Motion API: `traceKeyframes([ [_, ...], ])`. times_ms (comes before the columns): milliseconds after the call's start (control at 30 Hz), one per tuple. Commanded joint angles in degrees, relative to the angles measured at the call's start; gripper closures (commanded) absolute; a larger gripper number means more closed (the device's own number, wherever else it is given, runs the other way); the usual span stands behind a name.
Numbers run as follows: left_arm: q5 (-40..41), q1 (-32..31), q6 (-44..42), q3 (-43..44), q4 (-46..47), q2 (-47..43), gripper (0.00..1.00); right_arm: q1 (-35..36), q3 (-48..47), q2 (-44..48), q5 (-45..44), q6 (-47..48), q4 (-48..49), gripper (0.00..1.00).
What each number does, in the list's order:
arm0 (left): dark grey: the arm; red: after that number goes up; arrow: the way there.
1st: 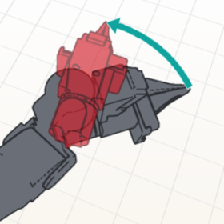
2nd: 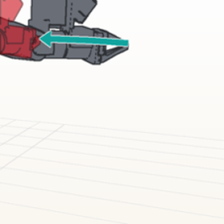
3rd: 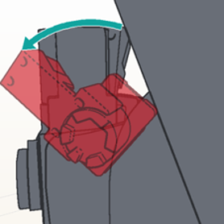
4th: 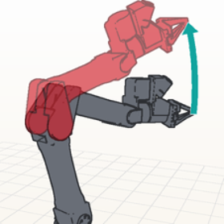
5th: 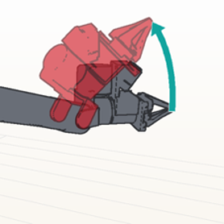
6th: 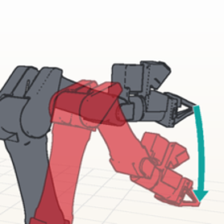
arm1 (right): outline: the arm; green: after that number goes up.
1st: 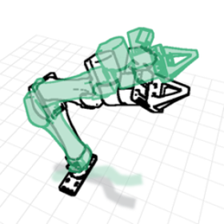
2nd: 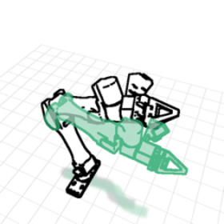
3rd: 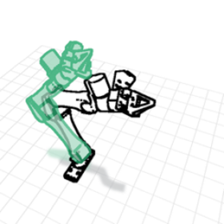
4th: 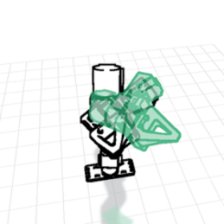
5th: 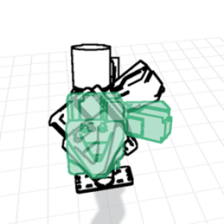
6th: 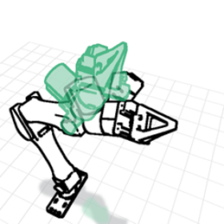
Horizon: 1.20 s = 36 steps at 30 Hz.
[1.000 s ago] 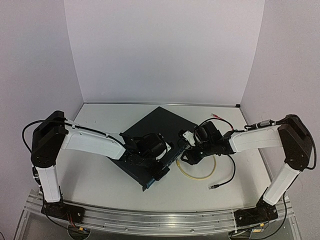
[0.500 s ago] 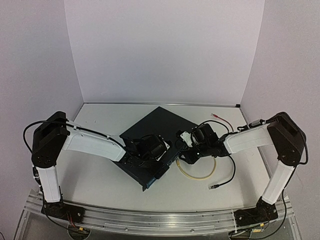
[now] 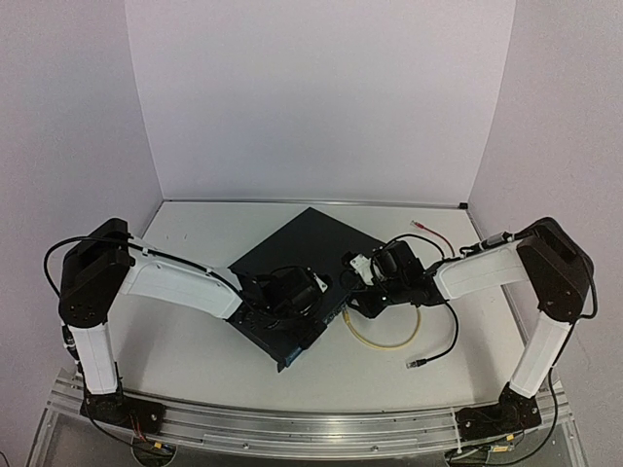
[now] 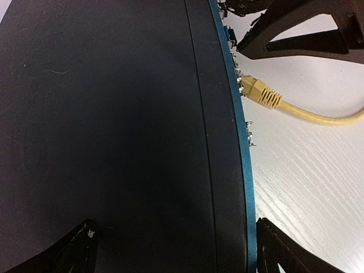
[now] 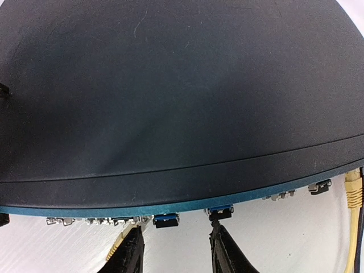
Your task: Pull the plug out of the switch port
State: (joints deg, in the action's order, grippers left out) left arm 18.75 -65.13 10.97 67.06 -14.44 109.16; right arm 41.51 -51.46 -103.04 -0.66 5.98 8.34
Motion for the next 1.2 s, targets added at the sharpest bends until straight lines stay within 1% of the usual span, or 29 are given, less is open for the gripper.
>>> traceKeyframes([
  [0,-1.6,-0.4,2.5,-2.3,-5.9,0.8,0.06,1.0,-1.1,-0.2,-1.5,0.2,2.0,0.62],
  [133,-2.0,-0.6,3.1,-2.6,-5.5,0.7,0.06,1.5,-1.1,-0.5,-2.2,0.7,2.0,0.65],
  [267,-1.8,-0.6,3.9,-3.0,-5.2,0.7,0.06,2.2,-1.1,-0.5,-3.5,1.3,2.0,0.66],
  [567,-3.1,-0.9,4.0,-2.5,-4.1,1.4,0.06,2.4,-0.8,-0.7,-5.5,2.0,2.1,0.75],
  [867,-3.3,-0.9,4.5,-2.2,-4.2,1.8,0.06,2.9,-0.3,-0.6,-5.9,1.7,2.1,0.76],
  [1167,-3.5,-1.2,5.3,-2.4,-4.2,1.7,0.06,4.1,0.8,-0.2,-8.2,0.4,2.5,0.75],
])
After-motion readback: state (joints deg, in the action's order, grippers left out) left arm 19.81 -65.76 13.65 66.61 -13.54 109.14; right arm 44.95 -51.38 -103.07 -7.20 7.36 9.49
